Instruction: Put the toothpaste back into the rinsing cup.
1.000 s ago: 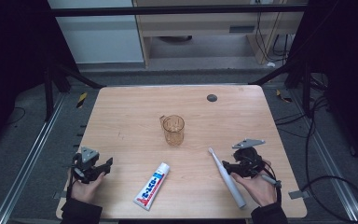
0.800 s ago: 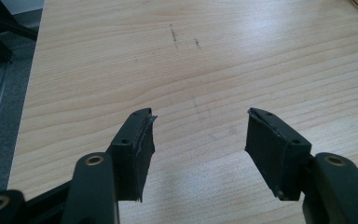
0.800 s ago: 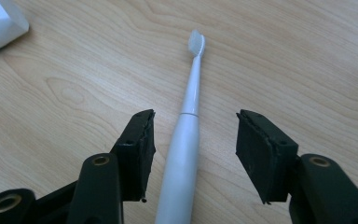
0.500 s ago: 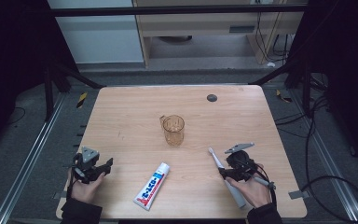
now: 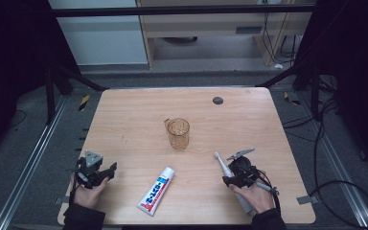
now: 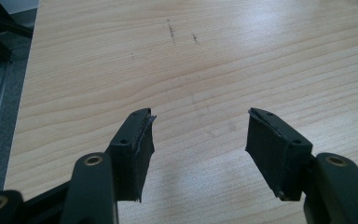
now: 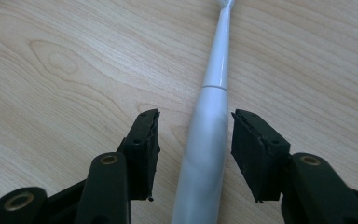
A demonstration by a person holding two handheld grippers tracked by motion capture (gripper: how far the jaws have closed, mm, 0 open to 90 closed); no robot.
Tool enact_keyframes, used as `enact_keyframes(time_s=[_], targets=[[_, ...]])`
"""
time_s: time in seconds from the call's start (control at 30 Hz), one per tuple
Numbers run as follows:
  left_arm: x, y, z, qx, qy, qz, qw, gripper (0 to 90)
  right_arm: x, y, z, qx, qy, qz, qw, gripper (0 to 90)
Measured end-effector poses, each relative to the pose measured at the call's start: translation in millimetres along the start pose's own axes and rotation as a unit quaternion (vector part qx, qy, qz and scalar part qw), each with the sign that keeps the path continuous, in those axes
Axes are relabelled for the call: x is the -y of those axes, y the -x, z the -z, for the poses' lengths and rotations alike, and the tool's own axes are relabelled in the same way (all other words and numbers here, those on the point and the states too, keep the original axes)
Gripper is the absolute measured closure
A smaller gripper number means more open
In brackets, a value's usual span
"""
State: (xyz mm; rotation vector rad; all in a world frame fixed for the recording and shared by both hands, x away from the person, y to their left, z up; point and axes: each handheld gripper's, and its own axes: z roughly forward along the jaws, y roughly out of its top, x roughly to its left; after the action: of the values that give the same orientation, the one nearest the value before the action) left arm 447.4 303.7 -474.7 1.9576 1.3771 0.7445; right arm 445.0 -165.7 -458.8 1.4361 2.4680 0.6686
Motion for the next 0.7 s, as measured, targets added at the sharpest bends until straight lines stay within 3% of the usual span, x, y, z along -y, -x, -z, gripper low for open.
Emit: enact_keyframes(time_s=[0.7], targets=[[0.0, 0.1, -0.4, 0.001, -0.001, 0.0, 1.0, 39.7, -2.0, 1.1, -13.7, 0.009, -0.032, -0.007, 0.9994, 59.0]])
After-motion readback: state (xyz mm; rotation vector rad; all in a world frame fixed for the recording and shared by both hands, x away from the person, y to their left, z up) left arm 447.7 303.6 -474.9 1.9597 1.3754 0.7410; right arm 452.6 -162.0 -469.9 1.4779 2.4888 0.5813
